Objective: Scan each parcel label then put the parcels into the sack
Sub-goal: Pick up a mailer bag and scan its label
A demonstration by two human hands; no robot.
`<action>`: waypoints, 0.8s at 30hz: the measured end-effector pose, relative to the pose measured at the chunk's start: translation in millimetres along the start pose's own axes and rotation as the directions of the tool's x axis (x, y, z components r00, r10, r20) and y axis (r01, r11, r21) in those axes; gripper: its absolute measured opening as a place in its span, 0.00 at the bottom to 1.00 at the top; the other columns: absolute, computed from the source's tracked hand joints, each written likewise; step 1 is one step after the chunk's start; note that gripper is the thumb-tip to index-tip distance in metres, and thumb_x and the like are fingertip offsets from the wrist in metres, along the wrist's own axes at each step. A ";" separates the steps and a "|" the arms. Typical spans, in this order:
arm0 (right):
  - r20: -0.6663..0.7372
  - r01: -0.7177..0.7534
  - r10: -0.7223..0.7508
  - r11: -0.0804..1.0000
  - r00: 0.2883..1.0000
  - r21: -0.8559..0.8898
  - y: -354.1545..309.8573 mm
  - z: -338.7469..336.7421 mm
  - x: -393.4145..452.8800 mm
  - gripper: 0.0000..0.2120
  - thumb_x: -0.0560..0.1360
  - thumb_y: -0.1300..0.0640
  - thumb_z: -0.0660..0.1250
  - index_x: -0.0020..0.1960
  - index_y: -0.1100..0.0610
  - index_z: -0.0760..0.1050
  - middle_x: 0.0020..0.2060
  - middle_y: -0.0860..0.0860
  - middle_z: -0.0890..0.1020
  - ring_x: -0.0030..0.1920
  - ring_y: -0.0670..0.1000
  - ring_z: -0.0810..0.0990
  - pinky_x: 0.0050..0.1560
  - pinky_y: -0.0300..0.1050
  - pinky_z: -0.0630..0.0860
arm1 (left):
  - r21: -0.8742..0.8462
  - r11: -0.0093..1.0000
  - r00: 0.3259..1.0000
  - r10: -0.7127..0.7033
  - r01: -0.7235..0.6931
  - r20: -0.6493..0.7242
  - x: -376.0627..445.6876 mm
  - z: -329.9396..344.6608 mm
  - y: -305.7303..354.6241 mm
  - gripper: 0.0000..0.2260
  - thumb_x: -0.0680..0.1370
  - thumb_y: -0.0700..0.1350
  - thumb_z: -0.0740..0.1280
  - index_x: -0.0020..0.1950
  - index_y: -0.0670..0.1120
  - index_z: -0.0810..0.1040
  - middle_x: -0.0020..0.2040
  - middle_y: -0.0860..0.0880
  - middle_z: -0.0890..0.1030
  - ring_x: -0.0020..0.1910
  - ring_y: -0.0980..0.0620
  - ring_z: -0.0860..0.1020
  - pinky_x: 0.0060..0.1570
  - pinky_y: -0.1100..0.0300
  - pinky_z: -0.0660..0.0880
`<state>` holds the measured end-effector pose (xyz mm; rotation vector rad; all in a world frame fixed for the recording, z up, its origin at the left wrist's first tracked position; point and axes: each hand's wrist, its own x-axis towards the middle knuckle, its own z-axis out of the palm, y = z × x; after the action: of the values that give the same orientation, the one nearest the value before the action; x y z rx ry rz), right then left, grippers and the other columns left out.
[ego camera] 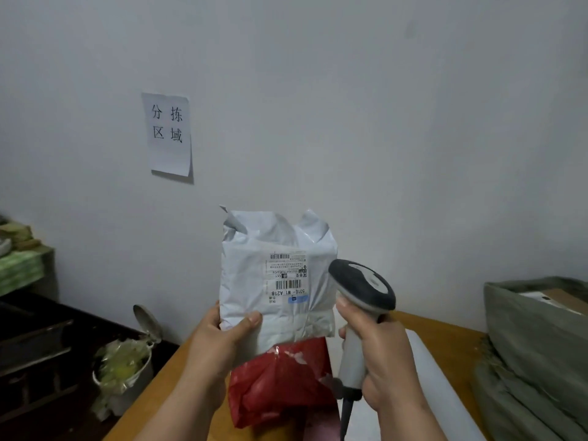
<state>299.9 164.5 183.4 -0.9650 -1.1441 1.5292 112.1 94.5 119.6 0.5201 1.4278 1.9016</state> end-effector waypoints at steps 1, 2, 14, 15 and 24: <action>0.052 0.007 -0.007 1.000 0.999 0.003 -6.7 -3.8 -2.5 0.10 0.64 0.56 0.79 0.44 0.55 0.84 0.28 0.47 0.83 0.28 0.41 0.81 0.31 0.40 0.76 | 0.001 1.000 1.000 0.016 -0.016 0.001 -2.1 7.6 -1.3 0.14 0.71 0.38 0.76 0.54 0.46 0.79 0.41 0.50 0.87 0.33 0.53 0.85 0.24 0.63 0.76; 0.096 0.016 -0.017 1.000 0.995 0.010 -12.5 -8.0 -5.0 0.12 0.61 0.55 0.79 0.43 0.55 0.84 0.29 0.47 0.83 0.28 0.42 0.81 0.29 0.37 0.76 | 0.003 1.000 1.000 0.029 -0.029 0.002 -4.2 15.5 -3.3 0.14 0.70 0.37 0.76 0.53 0.46 0.79 0.41 0.50 0.87 0.34 0.53 0.85 0.25 0.63 0.76; 0.226 0.022 0.009 0.991 0.974 -0.134 -32.1 -70.4 -7.7 0.06 0.71 0.66 0.73 0.38 0.57 0.85 0.32 0.54 0.83 0.31 0.46 0.79 0.37 0.46 0.76 | -0.031 0.999 0.998 0.035 -0.037 -0.048 -27.3 72.8 -34.9 0.17 0.68 0.39 0.79 0.55 0.47 0.80 0.47 0.45 0.87 0.44 0.43 0.86 0.39 0.52 0.83; 0.235 0.032 0.004 0.989 0.972 -0.145 -32.5 -74.4 -8.1 0.07 0.71 0.65 0.74 0.39 0.55 0.86 0.32 0.53 0.83 0.32 0.46 0.79 0.38 0.47 0.76 | -0.028 0.999 0.998 0.035 -0.036 -0.045 -30.1 75.3 -35.5 0.18 0.68 0.39 0.79 0.55 0.47 0.80 0.47 0.45 0.87 0.45 0.43 0.86 0.40 0.50 0.83; 0.273 0.053 -0.010 0.987 0.962 -0.150 -39.5 -95.8 -19.4 0.09 0.71 0.64 0.74 0.39 0.50 0.86 0.32 0.50 0.84 0.32 0.44 0.80 0.36 0.43 0.76 | -0.014 0.999 0.999 0.040 -0.041 -0.033 -59.1 91.7 -35.3 0.18 0.69 0.41 0.78 0.57 0.48 0.80 0.47 0.49 0.87 0.41 0.48 0.86 0.35 0.54 0.82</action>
<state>404.0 169.4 198.9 -0.8515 -1.4855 1.5986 224.4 118.2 120.2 0.5173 1.4326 1.9594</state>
